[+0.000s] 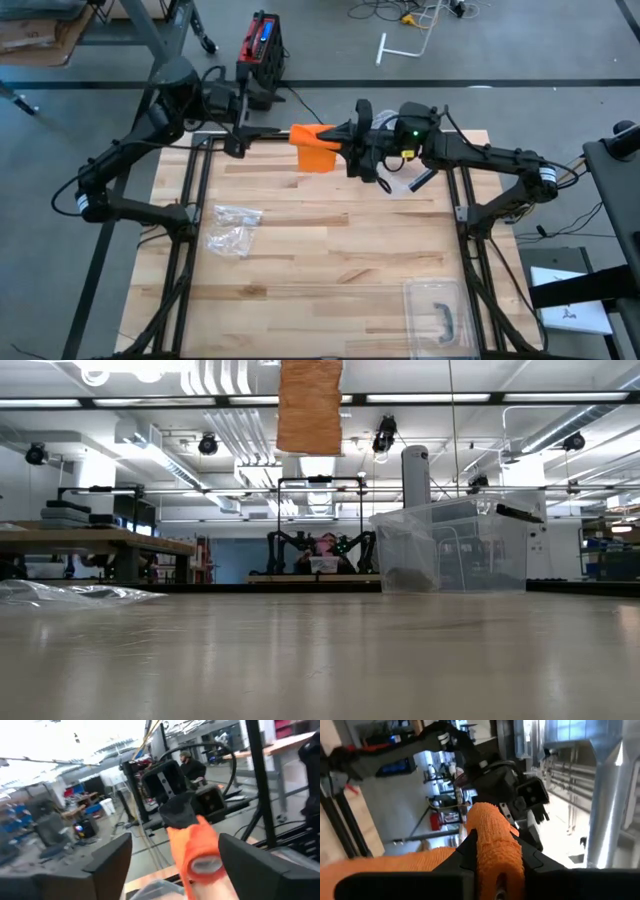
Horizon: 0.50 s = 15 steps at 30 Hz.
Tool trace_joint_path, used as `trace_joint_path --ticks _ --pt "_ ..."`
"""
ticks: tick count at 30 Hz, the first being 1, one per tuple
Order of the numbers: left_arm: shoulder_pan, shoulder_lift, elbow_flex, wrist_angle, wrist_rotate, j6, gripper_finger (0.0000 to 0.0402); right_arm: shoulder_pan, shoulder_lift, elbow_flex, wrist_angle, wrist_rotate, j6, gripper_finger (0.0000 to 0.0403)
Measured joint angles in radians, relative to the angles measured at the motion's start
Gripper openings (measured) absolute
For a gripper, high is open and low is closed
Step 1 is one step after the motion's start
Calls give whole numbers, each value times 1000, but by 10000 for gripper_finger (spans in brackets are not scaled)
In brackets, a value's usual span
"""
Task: Roll bandage
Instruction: Roll the orange bandage on the table
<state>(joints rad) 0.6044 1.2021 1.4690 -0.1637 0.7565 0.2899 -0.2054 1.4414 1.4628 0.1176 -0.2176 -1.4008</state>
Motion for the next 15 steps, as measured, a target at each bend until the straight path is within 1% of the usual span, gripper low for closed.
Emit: trace_joint_path --ticks 4,8,15 --pt "-10 56 69 -43 58 -103 309 0 0 0 -15 0 -98 52" --pt "-21 132 143 -111 93 -218 312 0 0 -1 -36 0 -202 55" --pt "-41 224 219 -255 102 -237 293 -5 0 -1 -44 0 -250 53"
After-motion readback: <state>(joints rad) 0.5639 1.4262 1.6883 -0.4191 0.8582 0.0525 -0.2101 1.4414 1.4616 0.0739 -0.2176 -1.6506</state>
